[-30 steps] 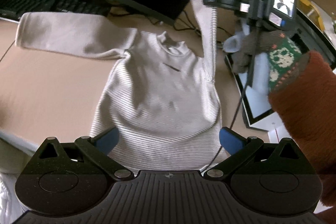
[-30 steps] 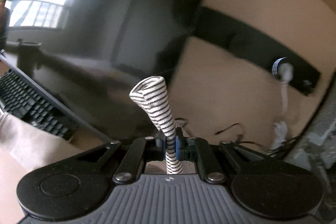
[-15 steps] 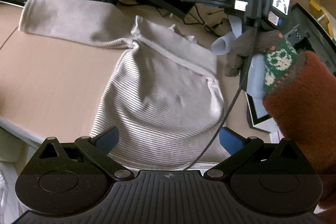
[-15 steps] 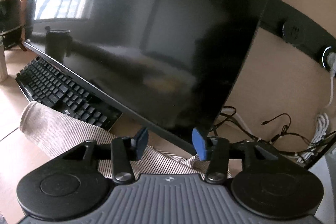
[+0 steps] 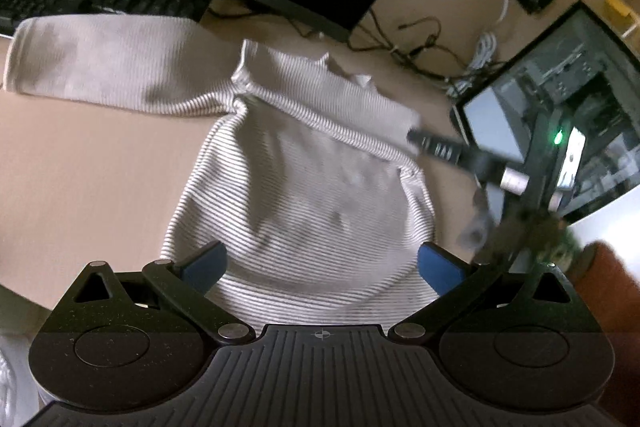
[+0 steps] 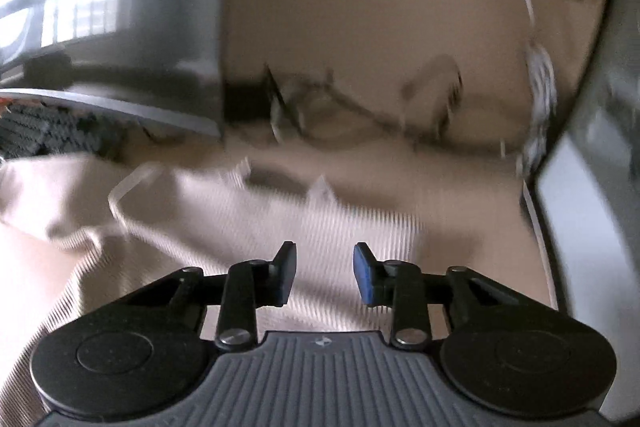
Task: Fold clothes
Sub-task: 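Grasp the other sleeve cuff with the left gripper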
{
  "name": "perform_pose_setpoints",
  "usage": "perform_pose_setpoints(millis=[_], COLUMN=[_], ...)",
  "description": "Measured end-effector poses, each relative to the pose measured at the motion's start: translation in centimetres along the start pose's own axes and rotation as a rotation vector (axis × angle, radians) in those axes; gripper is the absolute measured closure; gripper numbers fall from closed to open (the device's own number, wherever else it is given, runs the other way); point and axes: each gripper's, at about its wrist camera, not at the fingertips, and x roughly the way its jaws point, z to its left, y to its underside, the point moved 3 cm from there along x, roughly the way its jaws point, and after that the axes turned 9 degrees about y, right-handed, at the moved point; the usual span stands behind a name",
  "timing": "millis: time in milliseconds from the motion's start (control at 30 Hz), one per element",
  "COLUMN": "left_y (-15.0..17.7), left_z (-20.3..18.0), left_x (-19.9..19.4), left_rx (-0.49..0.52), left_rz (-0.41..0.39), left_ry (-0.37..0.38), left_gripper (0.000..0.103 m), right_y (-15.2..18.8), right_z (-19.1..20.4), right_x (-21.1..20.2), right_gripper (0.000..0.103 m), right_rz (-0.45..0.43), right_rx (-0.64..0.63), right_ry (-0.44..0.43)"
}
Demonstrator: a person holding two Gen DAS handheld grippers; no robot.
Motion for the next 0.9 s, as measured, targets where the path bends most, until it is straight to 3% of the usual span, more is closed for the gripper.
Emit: perform_pose_setpoints(millis=[100, 233, 300, 500, 600, 700, 800, 867, 900], left_y=[-0.5, -1.5, -2.0, -3.2, -4.3, -5.7, -7.1, -7.8, -8.0], left_z=[-0.6, 0.4, 1.6, 7.1, 11.0, 14.4, 16.5, 17.3, 17.6], left_x=[0.7, 0.7, 0.3, -3.0, -4.9, -6.0, -6.0, -5.4, -4.9], left_rx=[0.038, 0.055, 0.043, -0.012, -0.073, -0.135, -0.115, -0.08, -0.063], left_rz=[0.011, -0.04, -0.07, -0.201, -0.263, -0.306, -0.337, -0.333, -0.32], left_ry=[-0.029, -0.112, -0.166, -0.355, -0.461, -0.521, -0.572, -0.606, -0.62], left_gripper=[0.0, 0.0, 0.0, 0.0, 0.0, 0.0, 0.002, 0.009, 0.028], right_y=[2.4, 4.3, 4.7, 5.3, 5.4, 5.6, 5.5, 5.5, 5.5], right_z=[-1.1, -3.3, -4.2, -4.3, -4.7, -5.0, -4.7, -4.4, -4.3], right_x=[2.0, 4.5, 4.7, 4.2, 1.6, -1.5, -3.7, -5.1, -5.9], right_gripper=[0.072, 0.069, 0.064, 0.064, 0.063, 0.054, 0.051, 0.049, 0.043], right_rz=[0.047, 0.097, 0.092, 0.067, 0.016, -0.036, -0.061, -0.077, -0.085], right_rx=[0.066, 0.185, 0.225, 0.288, 0.369, 0.462, 0.554, 0.614, 0.644], right_ry=[-0.002, -0.006, -0.027, -0.068, -0.162, -0.277, -0.428, -0.53, -0.581])
